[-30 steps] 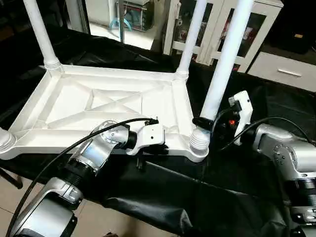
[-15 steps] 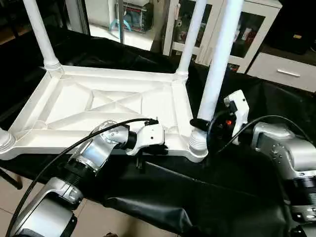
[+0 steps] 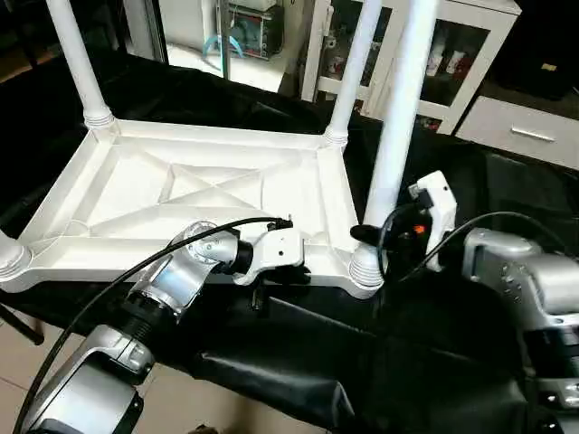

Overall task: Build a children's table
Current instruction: Rotate table base

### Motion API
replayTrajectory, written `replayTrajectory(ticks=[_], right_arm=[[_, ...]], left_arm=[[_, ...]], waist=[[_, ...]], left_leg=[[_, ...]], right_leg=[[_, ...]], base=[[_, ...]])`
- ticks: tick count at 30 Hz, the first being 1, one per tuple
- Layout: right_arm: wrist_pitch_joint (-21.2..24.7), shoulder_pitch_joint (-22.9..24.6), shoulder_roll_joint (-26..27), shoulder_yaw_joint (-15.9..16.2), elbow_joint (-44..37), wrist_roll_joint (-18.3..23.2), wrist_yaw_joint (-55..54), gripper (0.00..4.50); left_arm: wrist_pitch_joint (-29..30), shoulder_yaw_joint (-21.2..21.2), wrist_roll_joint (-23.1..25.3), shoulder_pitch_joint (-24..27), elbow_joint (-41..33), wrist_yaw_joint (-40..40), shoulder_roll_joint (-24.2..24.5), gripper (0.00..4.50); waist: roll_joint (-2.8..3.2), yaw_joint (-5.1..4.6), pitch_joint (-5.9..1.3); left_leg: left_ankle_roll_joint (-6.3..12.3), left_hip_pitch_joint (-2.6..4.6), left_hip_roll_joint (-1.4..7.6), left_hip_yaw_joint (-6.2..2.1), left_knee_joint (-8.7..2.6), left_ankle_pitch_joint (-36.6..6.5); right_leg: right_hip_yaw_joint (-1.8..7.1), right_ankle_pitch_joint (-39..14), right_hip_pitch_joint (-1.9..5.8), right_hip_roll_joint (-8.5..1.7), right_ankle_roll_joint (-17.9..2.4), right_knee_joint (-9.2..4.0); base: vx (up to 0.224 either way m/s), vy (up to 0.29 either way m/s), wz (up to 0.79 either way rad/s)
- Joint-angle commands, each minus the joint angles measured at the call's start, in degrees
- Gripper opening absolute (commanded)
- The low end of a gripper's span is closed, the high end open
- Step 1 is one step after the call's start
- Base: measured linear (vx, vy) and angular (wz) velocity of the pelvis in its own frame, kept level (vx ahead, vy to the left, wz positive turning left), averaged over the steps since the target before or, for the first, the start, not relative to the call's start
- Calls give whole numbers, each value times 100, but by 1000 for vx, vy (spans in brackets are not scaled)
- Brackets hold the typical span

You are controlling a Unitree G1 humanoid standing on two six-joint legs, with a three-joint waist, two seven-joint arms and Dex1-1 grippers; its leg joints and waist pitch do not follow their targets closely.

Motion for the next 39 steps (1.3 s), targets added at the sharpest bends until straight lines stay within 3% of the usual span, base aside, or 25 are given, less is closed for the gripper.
replayTrajectory(ticks=[1,6,13,20,31,37,39], right_arm=[[-33,217,72,103,70,-204,-195,184],[-693,581,237,109,102,-369,-312,184],[-1603,1401,491,-169,201,-357,-375,184],[-2433,2011,748,-465,642,-373,-466,184],[-2677,2471,793,-367,656,-434,-403,184],[-2909,2639,1030,-626,684,-180,-439,184],[-2925,2654,1184,-796,707,68,-464,184]], left_arm=[[-43,7,-10,-69,-105,-14,-42,0],[-40,23,-7,-53,-131,0,-30,0],[-36,37,-8,-28,-156,17,-30,0],[-56,25,-2,-17,-157,10,-38,0],[-71,20,13,-14,-149,42,-69,0],[-69,27,13,-23,-139,74,-78,0],[-74,26,9,-41,-115,84,-80,0]], waist=[[32,24,-361],[35,16,-352],[31,8,-349],[71,2,-341],[59,15,-352],[37,31,-346],[36,20,-324]], left_leg=[[214,69,403,-178,-379,-362],[100,64,410,-189,-391,-572],[129,60,414,-198,-408,-670],[81,70,419,-216,-435,-934],[-7,87,435,-229,-465,-1190],[-102,92,440,-251,-497,-1525],[-105,82,439,-266,-515,-1692]], right_leg=[[393,-307,326,-483,-1419,-301],[397,-628,315,-505,-1286,-342],[392,-636,309,-494,-1249,-356],[388,-905,303,-494,-1200,-401],[387,-934,295,-493,-1145,-431],[384,-1234,279,-497,-1020,-475],[384,-1583,271,-508,-930,-518]], base=[[0,0,0],[0,0,0],[0,0,0],[0,0,0],[0,0,0],[0,0,0],[0,0,0]])
